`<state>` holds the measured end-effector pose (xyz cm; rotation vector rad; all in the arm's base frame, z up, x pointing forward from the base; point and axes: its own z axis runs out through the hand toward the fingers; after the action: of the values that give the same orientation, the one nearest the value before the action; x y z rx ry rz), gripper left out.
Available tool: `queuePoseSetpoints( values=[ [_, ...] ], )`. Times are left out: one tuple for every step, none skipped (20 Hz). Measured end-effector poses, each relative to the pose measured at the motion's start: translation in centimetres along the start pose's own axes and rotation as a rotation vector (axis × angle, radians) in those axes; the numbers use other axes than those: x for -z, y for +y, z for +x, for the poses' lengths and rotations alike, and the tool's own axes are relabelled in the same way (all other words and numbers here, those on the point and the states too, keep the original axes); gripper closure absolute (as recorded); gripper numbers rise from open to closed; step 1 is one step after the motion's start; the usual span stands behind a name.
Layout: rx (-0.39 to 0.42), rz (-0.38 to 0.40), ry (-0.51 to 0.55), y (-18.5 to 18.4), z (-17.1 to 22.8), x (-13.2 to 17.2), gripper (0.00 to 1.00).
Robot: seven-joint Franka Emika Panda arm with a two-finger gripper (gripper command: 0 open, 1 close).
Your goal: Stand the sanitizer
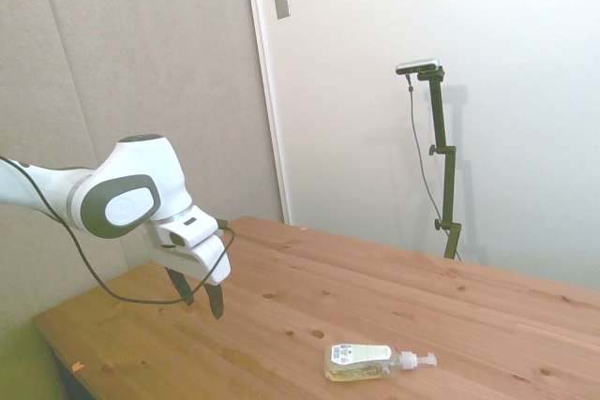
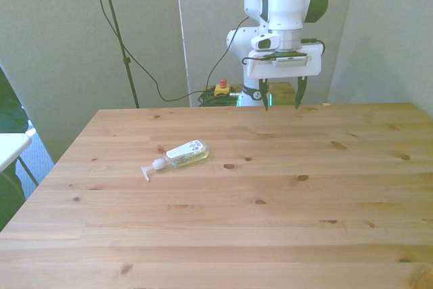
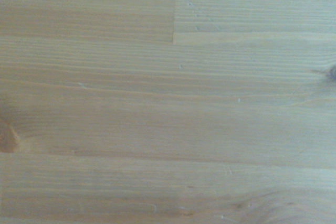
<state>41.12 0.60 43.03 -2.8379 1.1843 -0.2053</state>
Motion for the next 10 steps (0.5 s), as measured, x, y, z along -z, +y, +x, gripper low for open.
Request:
queuePoseSetpoints(
  values=[
    [-0.001,0.0,-0.001,0.0,0.0,0.0,0.0],
    [-0.01,-0.002,-0.002,0.0,0.0,0.0,0.0],
    [-0.024,-0.001,-0.002,0.2,0.3,0.0,0.0],
    [-0.043,0.004,0.001,0.5,0.9,0.2,0.0],
    [-0.069,0.012,0.008,1.2,1.8,0.4,0.0],
    [-0.1,0.021,0.019,2.1,2.9,0.8,0.0],
    [-0.137,0.035,0.033,3.2,4.3,1.2,0.0],
    [-0.174,0.044,0.046,4.4,5.7,1.7,0.0],
    [-0.211,0.053,0.066,5.7,7.2,2.2,0.0],
    [-0.246,0.058,0.084,6.9,8.7,2.5,0.0]
  ],
)
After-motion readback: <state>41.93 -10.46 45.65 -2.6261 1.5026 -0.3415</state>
